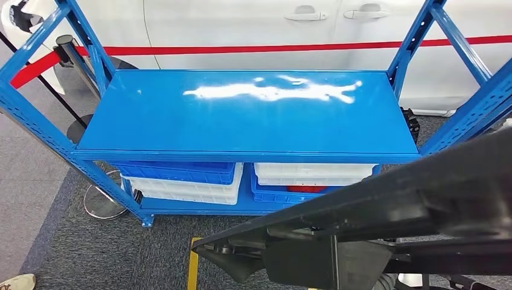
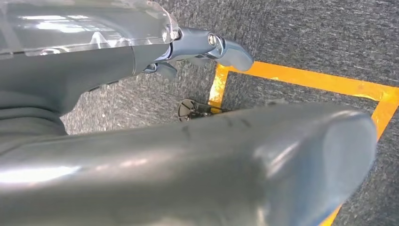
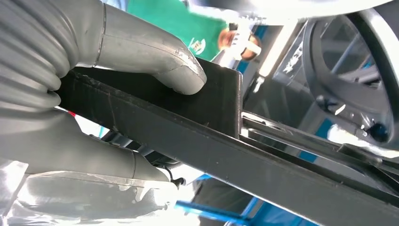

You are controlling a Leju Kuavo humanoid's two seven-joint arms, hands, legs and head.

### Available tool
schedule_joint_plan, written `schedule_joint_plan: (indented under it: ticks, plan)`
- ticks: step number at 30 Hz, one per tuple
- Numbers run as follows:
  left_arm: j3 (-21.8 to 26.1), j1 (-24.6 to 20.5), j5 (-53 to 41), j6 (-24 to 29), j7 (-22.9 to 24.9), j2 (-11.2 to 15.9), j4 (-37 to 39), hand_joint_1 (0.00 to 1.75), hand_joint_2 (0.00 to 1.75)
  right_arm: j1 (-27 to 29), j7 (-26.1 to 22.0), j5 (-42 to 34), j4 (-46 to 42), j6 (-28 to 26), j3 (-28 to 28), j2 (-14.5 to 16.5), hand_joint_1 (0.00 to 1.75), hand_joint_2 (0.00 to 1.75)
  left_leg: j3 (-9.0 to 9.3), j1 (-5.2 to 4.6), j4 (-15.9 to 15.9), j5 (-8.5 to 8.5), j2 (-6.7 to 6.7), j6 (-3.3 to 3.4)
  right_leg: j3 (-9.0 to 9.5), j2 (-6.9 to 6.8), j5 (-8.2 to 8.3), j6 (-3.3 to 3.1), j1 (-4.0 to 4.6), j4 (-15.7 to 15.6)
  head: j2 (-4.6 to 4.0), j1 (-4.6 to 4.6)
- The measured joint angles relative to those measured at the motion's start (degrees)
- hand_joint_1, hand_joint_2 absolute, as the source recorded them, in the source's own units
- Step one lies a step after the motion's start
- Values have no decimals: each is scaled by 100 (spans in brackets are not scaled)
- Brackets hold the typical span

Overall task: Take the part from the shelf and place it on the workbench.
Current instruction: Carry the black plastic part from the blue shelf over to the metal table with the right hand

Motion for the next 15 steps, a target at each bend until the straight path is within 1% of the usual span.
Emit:
schedule_joint_plan:
  ticks: [1,2,3,4,5,6,7,8,9,10,11,12,13,14,15]
  plan:
    - [-7,0,-23,5,-8,3,0,0,0,16,0,10,-5,73,-7,-1,171,175,-19,-5,3,44,-6,-41,27,7,-34,-48,25,-87,0,-2]
    - [-14,6,-41,11,-14,4,1,0,0,34,0,19,-8,147,-21,-2,171,175,-32,-1,-6,87,-10,-83,-16,7,-3,-115,25,-85,0,-3]
    - [-19,10,-59,18,-19,4,1,0,0,45,0,26,-9,214,-38,-2,171,175,-61,10,14,66,-14,-116,-64,-5,47,-177,26,-86,-1,-2]
    - [-24,14,-78,22,-20,4,2,0,0,55,0,35,-10,260,-59,-1,171,175,-109,22,106,-71,-16,-140,-124,-18,109,-244,25,-89,-1,-3]
    - [-30,16,-93,24,-21,4,2,0,0,66,0,45,-10,290,-82,2,171,175,-182,34,298,-308,-18,-158,-197,-31,178,-303,24,-96,-1,-3]
    - [-38,13,-114,24,-22,5,2,0,0,77,0,61,-12,302,-103,6,171,175,-267,40,592,-620,-17,-169,-276,-40,244,-343,39,-93,-1,-4]
    - [-49,9,-139,21,-22,10,2,0,0,92,0,82,-14,302,-121,10,171,175,-347,41,938,-909,-17,-176,-357,-41,307,-367,56,-89,0,-4]
    - [-60,4,-167,17,-23,20,2,0,0,112,0,106,-20,290,-138,13,171,175,-398,41,1288,-1080,-17,-182,-446,-44,371,-377,77,-81,0,-5]
    - [-71,-2,-196,10,-25,33,2,0,0,133,0,126,-31,272,-150,13,171,175,-390,38,1537,-1104,-17,-180,-540,-47,434,-384,99,-68,0,-5]
    - [-78,-8,-217,5,-26,51,2,0,0,150,0,141,-45,244,-157,13,171,175,-308,35,1627,-1000,-17,-166,-635,-49,493,-387,120,-51,0,-5]
    - [-83,-14,-229,1,-28,71,2,0,0,164,1,149,-65,208,-161,13,171,175,-131,28,1534,-825,-17,-137,-731,-49,553,-388,142,-32,0,-5]
    - [-84,-24,-230,-1,-29,89,2,0,0,171,1,149,-85,175,-159,13,171,175,142,11,1234,-676,-19,-88,-806,-49,606,-387,155,-14,0,-6]
    - [-85,-36,-229,4,-29,115,-1,0,0,172,1,145,-106,145,-154,13,171,175,480,-20,797,-642,-19,-25,-859,-47,654,-377,172,0,0,-5]
    - [-85,-50,-229,10,-30,135,-3,0,0,171,1,138,-125,122,-149,14,171,175,803,-46,338,-687,-18,24,-892,-51,700,-359,180,8,0,-5]
    - [-84,-63,-230,16,-32,151,-5,0,0,169,0,127,-139,109,-144,15,171,175,1032,-76,-16,-767,-20,60,-906,-60,746,-332,175,7,0,-3]
